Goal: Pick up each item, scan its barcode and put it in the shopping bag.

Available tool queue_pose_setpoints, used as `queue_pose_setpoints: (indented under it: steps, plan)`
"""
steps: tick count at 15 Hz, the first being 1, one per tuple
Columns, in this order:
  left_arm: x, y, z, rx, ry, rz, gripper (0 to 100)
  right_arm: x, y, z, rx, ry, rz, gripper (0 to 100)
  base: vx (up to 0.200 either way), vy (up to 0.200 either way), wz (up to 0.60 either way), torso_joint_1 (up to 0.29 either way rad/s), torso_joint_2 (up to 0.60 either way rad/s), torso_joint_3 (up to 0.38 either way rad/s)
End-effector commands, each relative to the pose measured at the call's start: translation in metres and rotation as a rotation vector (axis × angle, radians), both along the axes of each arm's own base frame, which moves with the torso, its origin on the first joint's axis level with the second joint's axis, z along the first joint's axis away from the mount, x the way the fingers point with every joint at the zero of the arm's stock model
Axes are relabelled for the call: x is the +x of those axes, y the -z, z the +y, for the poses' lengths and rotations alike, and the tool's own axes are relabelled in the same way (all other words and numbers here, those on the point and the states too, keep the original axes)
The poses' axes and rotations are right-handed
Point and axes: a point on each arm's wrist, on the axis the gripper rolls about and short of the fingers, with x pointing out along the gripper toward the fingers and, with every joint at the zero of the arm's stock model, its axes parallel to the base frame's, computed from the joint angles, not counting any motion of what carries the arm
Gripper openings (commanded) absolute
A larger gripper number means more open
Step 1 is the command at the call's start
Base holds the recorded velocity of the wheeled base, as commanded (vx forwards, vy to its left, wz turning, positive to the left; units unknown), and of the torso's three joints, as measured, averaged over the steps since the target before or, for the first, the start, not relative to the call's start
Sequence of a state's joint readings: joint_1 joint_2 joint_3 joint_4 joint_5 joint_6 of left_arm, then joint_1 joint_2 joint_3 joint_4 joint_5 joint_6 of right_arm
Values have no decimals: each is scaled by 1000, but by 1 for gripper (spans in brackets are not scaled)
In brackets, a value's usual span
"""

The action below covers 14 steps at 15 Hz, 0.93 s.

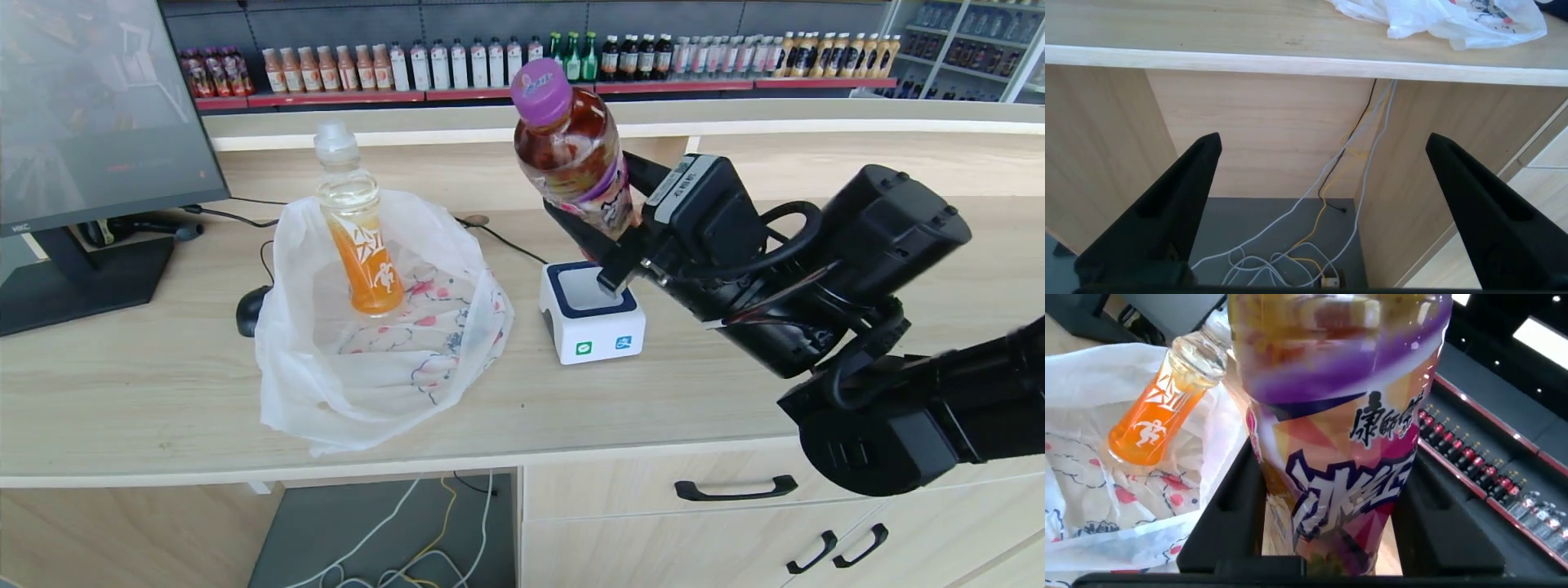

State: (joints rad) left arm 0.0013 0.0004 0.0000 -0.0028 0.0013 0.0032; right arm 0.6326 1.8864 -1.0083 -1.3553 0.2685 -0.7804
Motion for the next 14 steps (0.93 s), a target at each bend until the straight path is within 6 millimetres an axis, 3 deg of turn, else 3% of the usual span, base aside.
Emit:
queue_pose_setpoints:
  steps: [1, 14]
  plan:
    - [0, 0, 0, 0, 1, -1, 100, 9, 10, -2, -51, -26, -16, 0, 0, 0, 0, 0, 0, 0]
    - [0, 0, 0, 0, 1, -1, 100, 36, 36, -15, -255, -160, -158, 0, 0, 0, 0, 0, 0, 0]
